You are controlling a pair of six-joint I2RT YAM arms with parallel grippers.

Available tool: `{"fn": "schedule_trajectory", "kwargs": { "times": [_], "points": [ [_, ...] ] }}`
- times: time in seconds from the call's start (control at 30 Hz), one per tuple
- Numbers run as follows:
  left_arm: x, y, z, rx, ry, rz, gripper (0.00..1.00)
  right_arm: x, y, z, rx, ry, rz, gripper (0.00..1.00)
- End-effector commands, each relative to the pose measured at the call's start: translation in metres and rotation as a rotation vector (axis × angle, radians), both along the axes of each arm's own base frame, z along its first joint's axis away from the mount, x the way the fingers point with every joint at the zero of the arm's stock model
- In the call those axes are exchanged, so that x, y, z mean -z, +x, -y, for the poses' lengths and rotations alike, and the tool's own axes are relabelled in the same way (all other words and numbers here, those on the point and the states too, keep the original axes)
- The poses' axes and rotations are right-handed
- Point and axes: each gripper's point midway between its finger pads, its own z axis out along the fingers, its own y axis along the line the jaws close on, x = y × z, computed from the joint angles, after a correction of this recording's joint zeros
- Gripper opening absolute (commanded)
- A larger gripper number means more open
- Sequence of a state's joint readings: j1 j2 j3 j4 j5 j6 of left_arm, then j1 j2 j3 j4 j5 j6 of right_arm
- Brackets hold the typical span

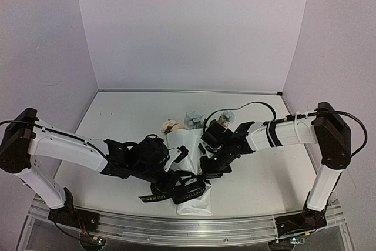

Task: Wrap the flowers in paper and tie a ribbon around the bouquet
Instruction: Adjust the ribbon on the folded bouquet.

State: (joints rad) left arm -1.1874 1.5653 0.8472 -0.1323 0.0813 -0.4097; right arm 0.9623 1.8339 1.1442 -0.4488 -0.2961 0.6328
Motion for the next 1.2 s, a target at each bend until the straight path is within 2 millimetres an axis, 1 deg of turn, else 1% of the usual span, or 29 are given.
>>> {"fn": "schedule_trajectory", "kwargs": {
  "times": [0.0,0.13,0.2,0.3,0.4,0.5,0.77,0.97,1.17],
  "points": [
    [-0.006,0.012,0.021,0.001,-0.007,0.037,0.45,-0.021,0.007,-0.007,0.008,0.055,0.035,0.00],
    [0.000,0.018,0.028,-0.014,0.006,0.041,0.45,-0.022,0.006,-0.006,0.007,0.058,0.038,0.00],
    [0.001,0.022,0.029,-0.031,0.008,0.048,0.43,-0.023,0.006,-0.006,0.006,0.060,0.038,0.00],
    [0.003,0.029,0.025,-0.072,0.030,0.068,0.28,-0.026,0.007,-0.007,0.001,0.065,0.044,0.00],
    [0.003,0.031,0.020,-0.097,0.038,0.077,0.11,-0.026,0.007,-0.003,-0.013,0.046,0.059,0.00],
    [0.005,0.031,0.014,-0.107,0.050,0.076,0.01,-0.027,0.007,0.005,-0.029,0.020,0.072,0.00],
    [0.009,0.028,0.000,-0.144,0.060,0.062,0.00,-0.029,0.012,0.020,-0.040,-0.017,0.068,0.00],
    [0.007,0.027,-0.003,-0.158,0.048,0.051,0.00,-0.021,0.012,0.038,-0.027,-0.064,0.057,0.00],
    [0.007,0.026,-0.007,-0.166,0.050,0.046,0.00,-0.016,0.011,0.050,-0.020,-0.090,0.064,0.00]
  ]
}}
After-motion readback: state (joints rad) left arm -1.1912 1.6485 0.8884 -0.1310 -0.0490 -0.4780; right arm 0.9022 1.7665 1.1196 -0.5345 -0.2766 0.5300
